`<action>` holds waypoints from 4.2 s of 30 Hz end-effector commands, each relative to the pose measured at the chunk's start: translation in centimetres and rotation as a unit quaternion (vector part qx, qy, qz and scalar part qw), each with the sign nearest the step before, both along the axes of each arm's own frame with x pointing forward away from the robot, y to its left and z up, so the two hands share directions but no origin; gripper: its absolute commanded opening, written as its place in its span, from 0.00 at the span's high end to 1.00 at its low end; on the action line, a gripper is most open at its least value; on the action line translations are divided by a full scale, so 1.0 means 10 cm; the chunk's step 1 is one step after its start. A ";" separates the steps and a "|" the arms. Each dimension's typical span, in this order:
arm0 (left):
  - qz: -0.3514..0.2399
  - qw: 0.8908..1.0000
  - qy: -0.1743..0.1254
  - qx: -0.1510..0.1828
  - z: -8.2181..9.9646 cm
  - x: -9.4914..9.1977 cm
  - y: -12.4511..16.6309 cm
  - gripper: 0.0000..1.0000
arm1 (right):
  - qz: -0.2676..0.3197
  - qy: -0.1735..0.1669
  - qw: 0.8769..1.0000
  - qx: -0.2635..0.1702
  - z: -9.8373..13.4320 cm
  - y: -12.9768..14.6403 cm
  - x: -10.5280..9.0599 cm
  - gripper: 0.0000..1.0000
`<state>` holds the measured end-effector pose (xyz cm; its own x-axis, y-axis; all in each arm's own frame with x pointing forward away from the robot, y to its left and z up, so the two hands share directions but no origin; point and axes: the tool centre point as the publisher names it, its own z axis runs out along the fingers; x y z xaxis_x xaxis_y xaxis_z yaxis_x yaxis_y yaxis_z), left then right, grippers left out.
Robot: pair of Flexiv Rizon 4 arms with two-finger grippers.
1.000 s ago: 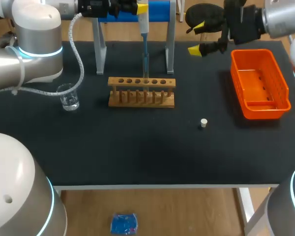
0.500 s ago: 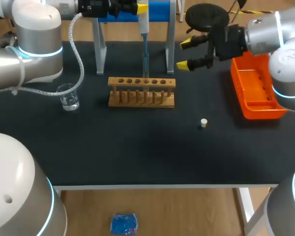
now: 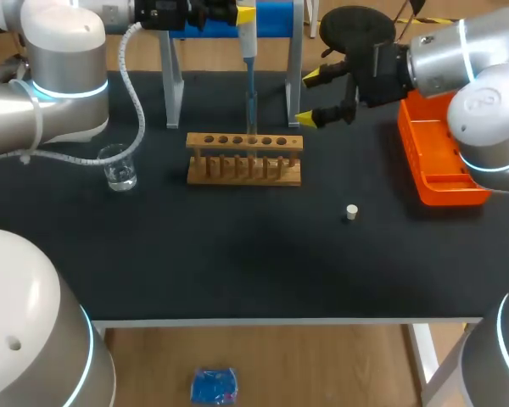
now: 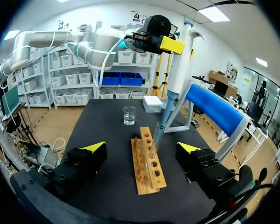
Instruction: Invert the test tube, pick up the pipette, mount the tip to pipette, aspirate from beaker and dispense into the tube, eject the tip, return the pipette, and cap with the stopper.
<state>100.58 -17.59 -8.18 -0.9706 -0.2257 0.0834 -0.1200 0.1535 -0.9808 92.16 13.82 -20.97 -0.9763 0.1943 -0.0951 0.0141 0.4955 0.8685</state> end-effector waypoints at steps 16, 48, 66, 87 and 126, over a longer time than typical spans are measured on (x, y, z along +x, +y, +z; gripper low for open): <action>0.000 1.000 0.000 0.001 0.01 0.00 0.00 1.00 | 0.000 0.000 1.000 0.000 0.00 0.00 0.00 0.00; 0.012 0.999 -0.038 0.020 0.42 -0.15 -0.04 1.00 | 0.000 0.000 1.000 0.000 0.00 0.00 0.00 0.00; 0.011 0.997 -0.063 0.033 0.72 -0.25 -0.14 1.00 | 0.000 0.000 1.000 0.000 0.00 0.00 0.00 0.00; 0.043 0.991 -0.091 0.087 1.24 -0.74 0.53 1.00 | 0.000 0.000 1.000 0.000 0.00 0.00 0.00 0.00; 0.005 0.999 -0.043 0.004 -0.03 -1.71 0.71 1.00 | 0.000 0.000 1.000 0.000 0.00 0.00 0.00 0.00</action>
<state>82.44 -9.71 -7.87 -0.9674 -0.2533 -0.0018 -0.0431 0.1716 -0.9842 92.17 13.79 -20.95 -0.9765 0.1939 -0.0945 0.0142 0.4947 0.8690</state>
